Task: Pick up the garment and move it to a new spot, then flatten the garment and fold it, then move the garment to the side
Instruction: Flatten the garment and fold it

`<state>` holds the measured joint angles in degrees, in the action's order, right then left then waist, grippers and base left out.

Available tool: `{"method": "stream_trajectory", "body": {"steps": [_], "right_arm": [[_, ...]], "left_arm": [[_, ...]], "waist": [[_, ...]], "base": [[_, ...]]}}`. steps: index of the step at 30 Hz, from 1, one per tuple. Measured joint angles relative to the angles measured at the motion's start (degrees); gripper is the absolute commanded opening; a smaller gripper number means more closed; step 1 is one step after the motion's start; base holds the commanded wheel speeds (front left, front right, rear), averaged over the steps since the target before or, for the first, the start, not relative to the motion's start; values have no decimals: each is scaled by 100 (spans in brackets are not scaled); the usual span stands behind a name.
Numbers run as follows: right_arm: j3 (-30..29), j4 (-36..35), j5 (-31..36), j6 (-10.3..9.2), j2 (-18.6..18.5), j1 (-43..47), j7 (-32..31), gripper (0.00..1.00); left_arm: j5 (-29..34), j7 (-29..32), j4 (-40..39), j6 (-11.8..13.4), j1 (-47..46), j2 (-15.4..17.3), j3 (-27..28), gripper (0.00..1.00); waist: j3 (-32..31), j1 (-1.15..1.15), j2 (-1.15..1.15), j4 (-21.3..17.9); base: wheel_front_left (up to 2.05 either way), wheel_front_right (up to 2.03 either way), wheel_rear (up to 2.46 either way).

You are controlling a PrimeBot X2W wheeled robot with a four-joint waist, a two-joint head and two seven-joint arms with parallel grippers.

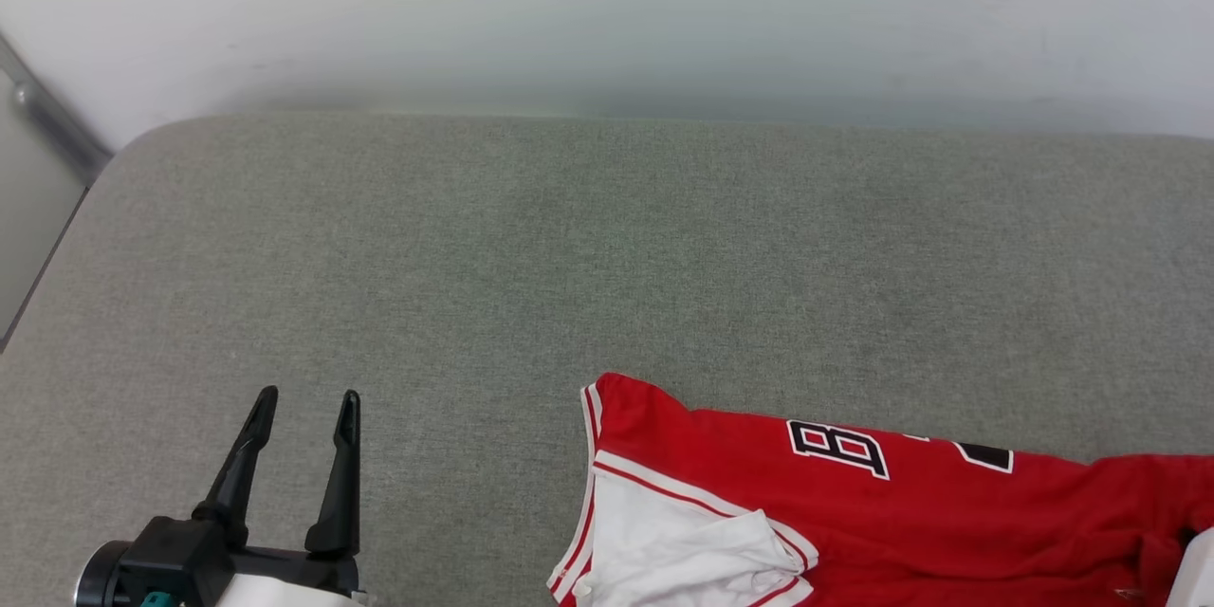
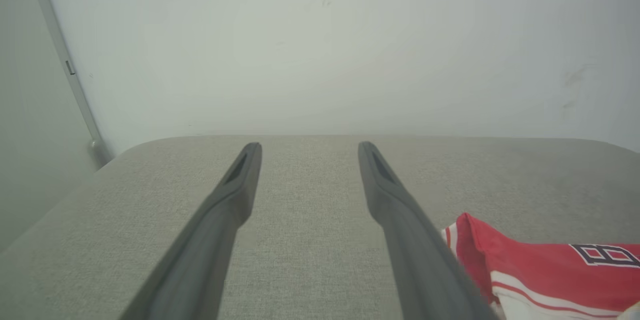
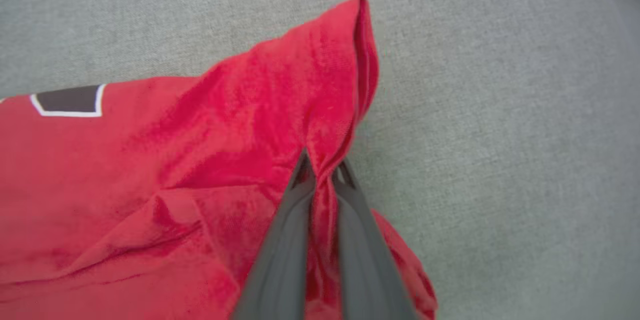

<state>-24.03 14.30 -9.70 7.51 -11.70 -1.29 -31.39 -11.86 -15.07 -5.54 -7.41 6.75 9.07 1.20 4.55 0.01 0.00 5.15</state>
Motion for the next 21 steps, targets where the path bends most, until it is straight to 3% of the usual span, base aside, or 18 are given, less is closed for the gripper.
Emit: {"method": "stream_trajectory", "body": {"steps": [7, 14, 19, 21], "right_arm": [[638, -1222, -405, -1, 153, 434, -692, 0], [1172, -2496, -893, -1, 712, 855, -1663, 0], [1631, -2846, -1292, -1, 859, 919, -2014, 0], [1859, -2791, -1744, -1, 861, 933, -1975, 0]], "left_arm": [[-25, 0, 33, 0, 100, -66, -21, 100], [-27, 0, 83, 0, 126, -129, -78, 100], [-40, 0, 118, 0, 136, -155, -134, 100], [-44, 0, 131, 0, 145, -152, -165, 100]], "waist": [[-180, 0, 0, 7], [-305, -1, 0, 80], [-324, -1, 0, 187], [-324, -1, 0, 230]], "base": [[0, 0, 0], [0, 0, 0], [0, 0, 0], [0, 0, 0]]}}
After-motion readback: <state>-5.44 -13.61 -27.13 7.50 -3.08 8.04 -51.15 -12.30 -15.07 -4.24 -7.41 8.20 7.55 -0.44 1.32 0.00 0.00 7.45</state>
